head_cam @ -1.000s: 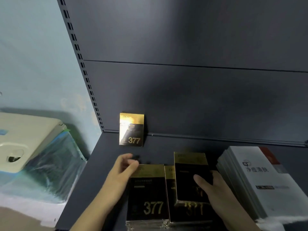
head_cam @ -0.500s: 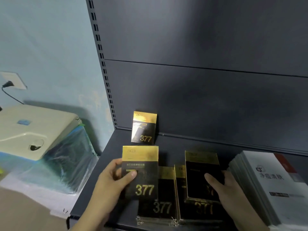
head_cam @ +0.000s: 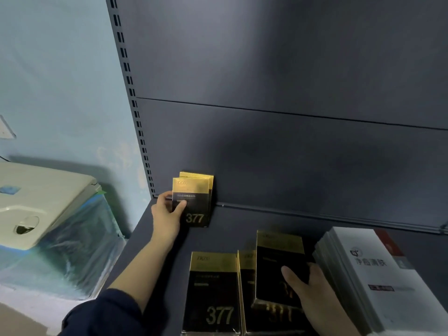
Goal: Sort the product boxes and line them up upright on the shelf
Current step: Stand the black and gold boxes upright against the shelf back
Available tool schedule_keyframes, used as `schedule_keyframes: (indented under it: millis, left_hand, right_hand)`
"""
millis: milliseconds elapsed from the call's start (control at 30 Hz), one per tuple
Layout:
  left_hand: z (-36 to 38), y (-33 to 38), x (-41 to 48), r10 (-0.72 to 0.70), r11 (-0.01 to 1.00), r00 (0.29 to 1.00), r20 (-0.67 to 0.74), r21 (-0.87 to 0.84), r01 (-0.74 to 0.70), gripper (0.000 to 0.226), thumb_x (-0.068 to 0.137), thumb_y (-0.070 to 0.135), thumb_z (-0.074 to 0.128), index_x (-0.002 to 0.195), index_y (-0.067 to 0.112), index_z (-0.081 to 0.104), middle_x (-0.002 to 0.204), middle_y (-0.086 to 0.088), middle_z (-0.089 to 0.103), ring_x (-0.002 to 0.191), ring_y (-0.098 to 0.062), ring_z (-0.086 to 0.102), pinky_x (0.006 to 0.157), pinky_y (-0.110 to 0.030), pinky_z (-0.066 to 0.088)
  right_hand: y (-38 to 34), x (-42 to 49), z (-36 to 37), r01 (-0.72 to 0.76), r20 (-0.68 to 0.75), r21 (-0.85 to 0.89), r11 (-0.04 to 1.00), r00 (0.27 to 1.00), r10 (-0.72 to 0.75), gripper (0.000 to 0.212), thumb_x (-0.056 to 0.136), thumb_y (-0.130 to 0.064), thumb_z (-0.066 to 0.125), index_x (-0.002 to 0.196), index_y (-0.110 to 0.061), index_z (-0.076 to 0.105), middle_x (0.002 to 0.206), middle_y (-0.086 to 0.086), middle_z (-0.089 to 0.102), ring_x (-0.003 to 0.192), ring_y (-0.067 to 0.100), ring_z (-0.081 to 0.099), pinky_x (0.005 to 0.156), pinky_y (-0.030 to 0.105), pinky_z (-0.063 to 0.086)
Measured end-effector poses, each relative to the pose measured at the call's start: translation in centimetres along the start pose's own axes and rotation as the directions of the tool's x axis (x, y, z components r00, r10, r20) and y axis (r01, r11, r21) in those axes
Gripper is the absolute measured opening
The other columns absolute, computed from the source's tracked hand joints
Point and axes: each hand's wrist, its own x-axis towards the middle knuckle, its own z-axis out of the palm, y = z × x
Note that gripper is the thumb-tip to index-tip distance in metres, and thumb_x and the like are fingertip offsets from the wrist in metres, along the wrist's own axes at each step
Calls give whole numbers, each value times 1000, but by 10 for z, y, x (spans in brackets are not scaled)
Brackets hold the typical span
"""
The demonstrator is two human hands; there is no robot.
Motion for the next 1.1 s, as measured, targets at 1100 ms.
schedule_keyframes:
  millis: [1100]
  left_hand:
    - [11,-2,1,149,976,971,-188,188,-113,39,79,22,75,95,16,39,95,-6,50,81,-19,51,71,-36,47]
  right_hand:
    - [0,-2,4,81,65,-57,995,995,-77,47,89,-30,67,128,-26,42,112,-10,59,100,8,58,73,22,44]
